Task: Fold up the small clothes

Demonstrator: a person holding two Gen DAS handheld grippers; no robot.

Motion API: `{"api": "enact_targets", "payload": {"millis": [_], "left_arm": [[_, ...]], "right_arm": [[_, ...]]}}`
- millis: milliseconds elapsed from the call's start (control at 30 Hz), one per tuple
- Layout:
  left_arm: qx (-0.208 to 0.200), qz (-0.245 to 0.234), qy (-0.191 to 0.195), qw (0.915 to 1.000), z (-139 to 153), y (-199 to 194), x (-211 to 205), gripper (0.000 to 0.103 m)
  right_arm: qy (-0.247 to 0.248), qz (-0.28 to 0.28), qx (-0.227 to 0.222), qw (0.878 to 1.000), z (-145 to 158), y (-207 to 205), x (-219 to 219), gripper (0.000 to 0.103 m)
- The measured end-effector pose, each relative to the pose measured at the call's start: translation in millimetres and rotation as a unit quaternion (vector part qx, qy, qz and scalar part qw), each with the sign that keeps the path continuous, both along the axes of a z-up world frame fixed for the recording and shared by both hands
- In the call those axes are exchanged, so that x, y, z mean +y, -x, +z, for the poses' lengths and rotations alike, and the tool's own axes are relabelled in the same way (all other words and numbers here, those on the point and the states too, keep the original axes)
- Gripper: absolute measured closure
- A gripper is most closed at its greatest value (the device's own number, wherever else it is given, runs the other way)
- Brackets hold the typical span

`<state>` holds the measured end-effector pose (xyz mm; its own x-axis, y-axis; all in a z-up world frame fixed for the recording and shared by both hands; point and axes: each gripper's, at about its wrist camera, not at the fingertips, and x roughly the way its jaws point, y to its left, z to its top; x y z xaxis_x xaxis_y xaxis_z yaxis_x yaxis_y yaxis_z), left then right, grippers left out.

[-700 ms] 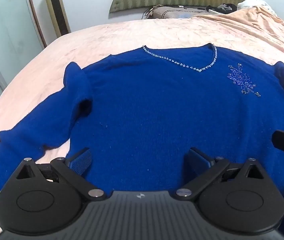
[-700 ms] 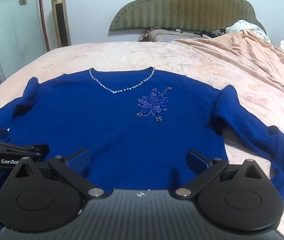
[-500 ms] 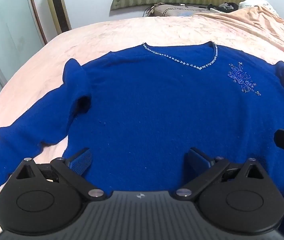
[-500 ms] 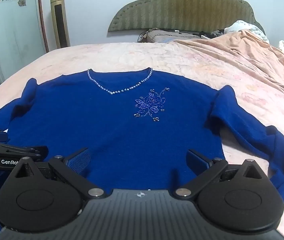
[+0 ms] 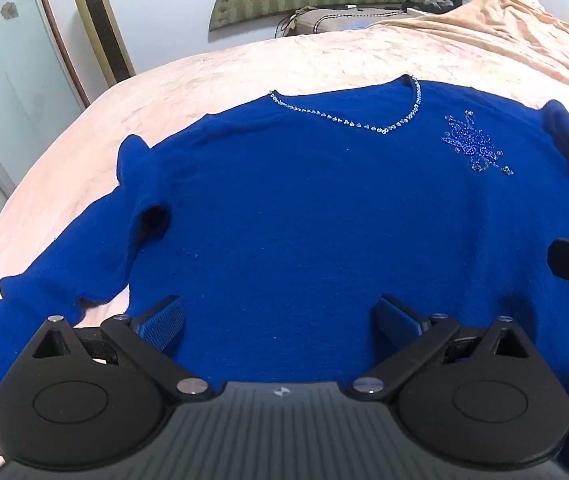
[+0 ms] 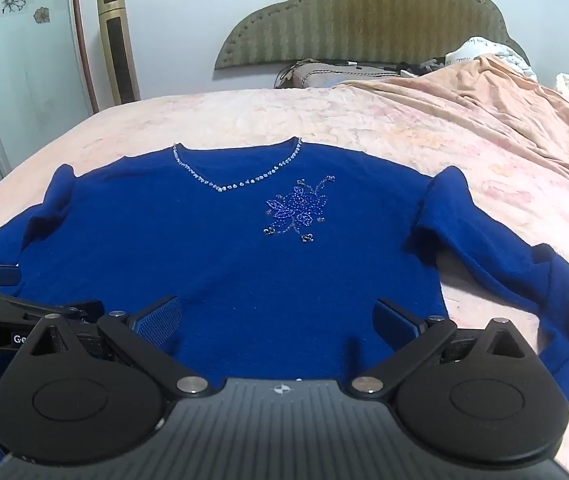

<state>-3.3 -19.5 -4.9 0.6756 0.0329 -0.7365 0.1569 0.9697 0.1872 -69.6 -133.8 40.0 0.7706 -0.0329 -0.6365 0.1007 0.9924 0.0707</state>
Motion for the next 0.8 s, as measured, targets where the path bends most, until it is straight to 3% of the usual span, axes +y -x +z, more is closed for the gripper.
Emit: {"api": "enact_targets", "payload": {"millis": [267, 467, 800], "left_arm": [[-0.01, -0.013, 0.013, 0.9998, 4, 2, -7, 0.0], [-0.008, -0.029, 0.03, 0.9991, 6, 3, -16, 0.0], [-0.013, -0.019, 0.012, 0.9997, 4, 4, -23, 0.0]], "right_arm": [[-0.028, 0.004, -0.005, 1.0, -2, 7, -11, 0.0], [-0.009, 0.001, -0.013, 1.0, -1, 13, -13, 0.0], [-0.005, -0.013, -0.01, 1.0, -4, 17, -26, 0.0]]}}
